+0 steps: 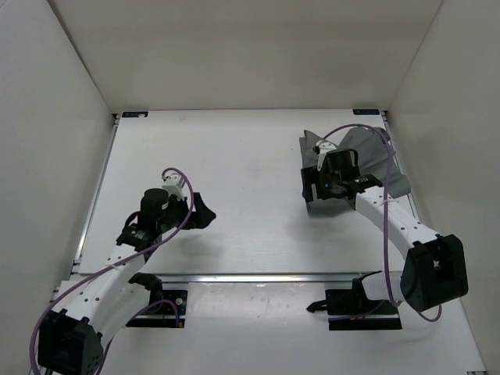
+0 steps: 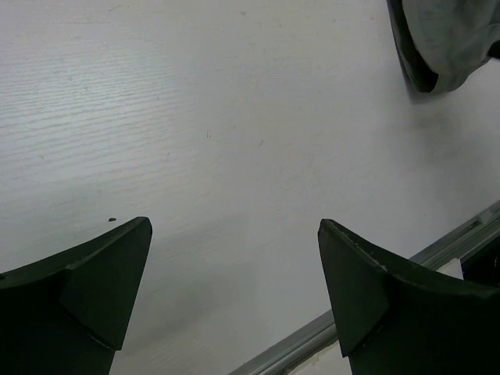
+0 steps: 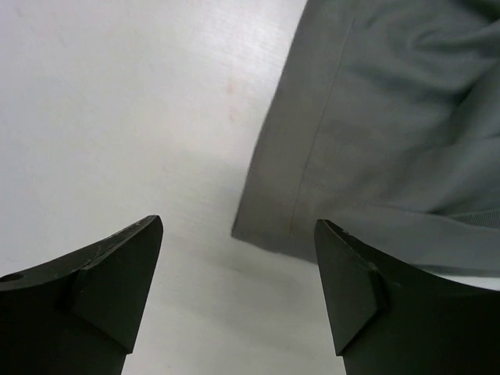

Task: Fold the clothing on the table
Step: Grab the skirt from the pile

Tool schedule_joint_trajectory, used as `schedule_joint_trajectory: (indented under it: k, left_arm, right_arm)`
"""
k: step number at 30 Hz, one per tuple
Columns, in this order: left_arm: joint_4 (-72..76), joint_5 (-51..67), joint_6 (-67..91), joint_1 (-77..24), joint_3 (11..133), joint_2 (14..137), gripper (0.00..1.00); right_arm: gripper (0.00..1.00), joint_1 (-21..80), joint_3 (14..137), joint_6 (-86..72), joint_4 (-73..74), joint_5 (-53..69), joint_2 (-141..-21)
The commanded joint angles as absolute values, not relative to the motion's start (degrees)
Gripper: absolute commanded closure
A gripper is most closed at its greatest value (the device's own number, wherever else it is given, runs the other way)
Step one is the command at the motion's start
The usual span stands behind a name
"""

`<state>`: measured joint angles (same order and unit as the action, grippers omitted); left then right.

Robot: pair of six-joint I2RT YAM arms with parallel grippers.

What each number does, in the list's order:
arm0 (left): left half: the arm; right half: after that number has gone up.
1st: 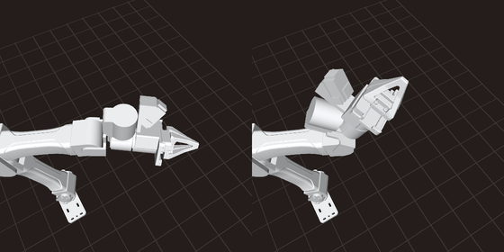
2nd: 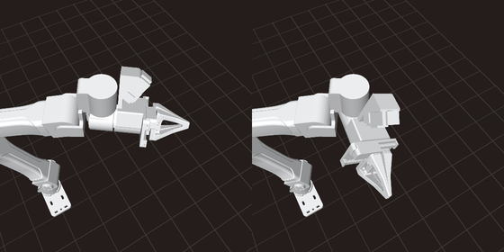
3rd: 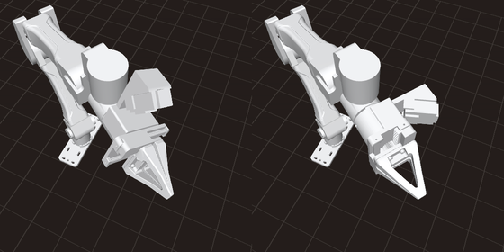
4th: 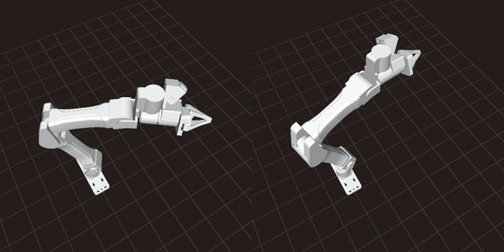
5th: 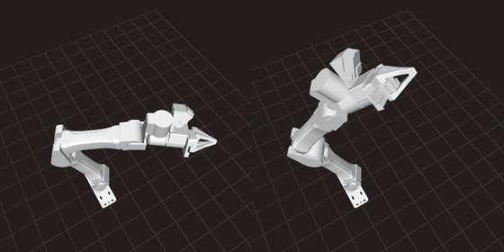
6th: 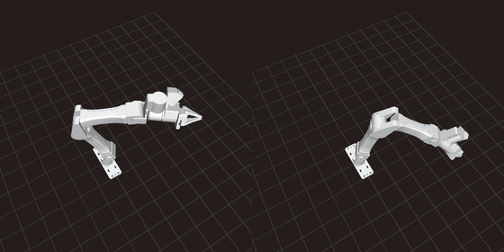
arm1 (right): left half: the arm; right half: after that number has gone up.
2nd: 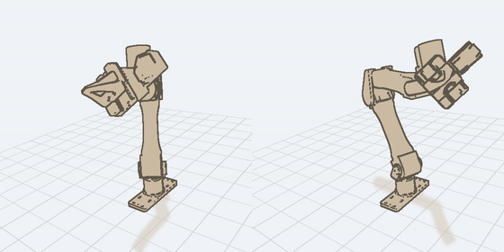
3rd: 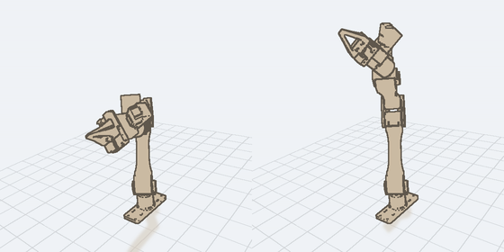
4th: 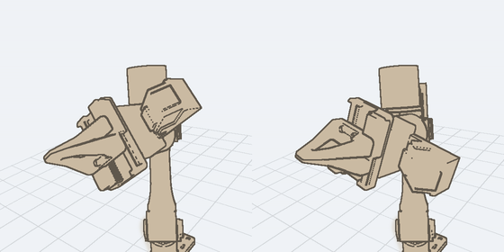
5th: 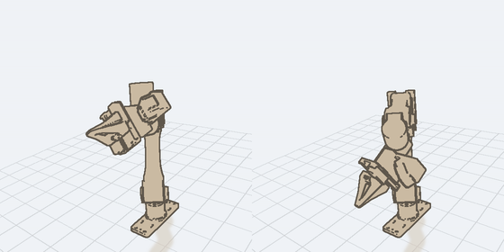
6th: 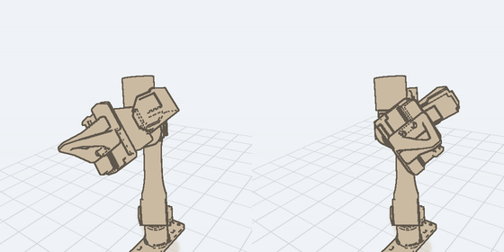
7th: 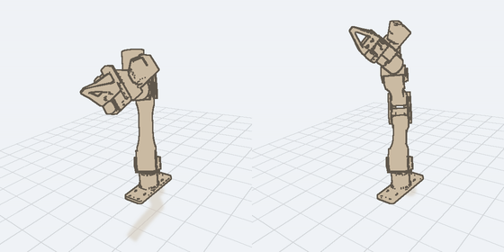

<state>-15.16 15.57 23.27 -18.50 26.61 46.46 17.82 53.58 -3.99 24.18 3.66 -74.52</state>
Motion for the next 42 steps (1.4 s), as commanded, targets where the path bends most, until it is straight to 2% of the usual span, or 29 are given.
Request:
schedule_joint_trajectory:
  k: [1, 4, 8, 11, 12, 15, 17, 34, 36, 38, 40, 42]
  left_arm:
    - [-12.5, 16.87, 23.65, -18.28, 26.64, 43.25, 0.01]
    - [-9.49, 16.44, 24.25, -17.93, 23.47, 37.98, 0.01]
    - [-8.35, 19.77, 24.17, -15.13, 22.24, 37.26, 0.02]
    - [-4.94, 22.49, 24.26, -15.29, 20.57, 36.91, 0.01]
    - [-3.7, 22.93, 24.69, -15.29, 19.61, 36.3, 0.02]
    - [-1.41, 24.34, 26.1, -15.82, 18.02, 35.68, 0.16]
    - [-1.84, 24.34, 26.28, -15.56, 17.93, 36.12, 0.2]
    - [0.79, 24.17, 28.12, -15.91, 15.64, 33.75, 0.14]
    - [0.97, 24.09, 28.03, -15.82, 15.47, 33.58, 0.15]
    - [0.97, 23.99, 28.04, -15.65, 15.12, 33.93, 0.25]
    - [0.97, 23.82, 27.95, -15.91, 15.38, 33.92, 0.3]
    - [1.14, 23.99, 28.21, -15.91, 15.3, 33.58, 0.31]
  right_arm:
    - [0.26, 17.4, 51.86, 3.07, 24.61, 3.16, -73.21]
    - [0.29, 18.54, 51.24, 6.23, 25.75, 2.64, -74.44]
    - [0.32, 19.59, 50.02, 8.7, 25.75, 3.95, -77.16]
    - [0.39, 20.65, 49.84, 10.19, 24.87, 3.26, -79.71]
    - [0.4, 21.18, 50.18, 10.72, 25.74, 3.6, -80.15]
    - [0.41, 21.09, 51.06, 12.3, 27.77, 1.94, -82.88]
    - [0.41, 21.88, 50.98, 13.01, 27.69, 1.41, -83.84]
    - [0.43, 23.2, 51.24, 19.33, 25.13, -9.14, -88.86]
    - [0.48, 23.38, 50.98, 19.42, 23.82, -9.05, -89.47]
    - [0.57, 24.34, 50.45, 19.86, 21.99, -9.4, -89.12]
    - [0.61, 24.96, 50.19, 20.21, 20.92, -9.84, -88.33]
    - [0.72, 25.14, 50.36, 20.74, 19.08, -9.94, -88.42]
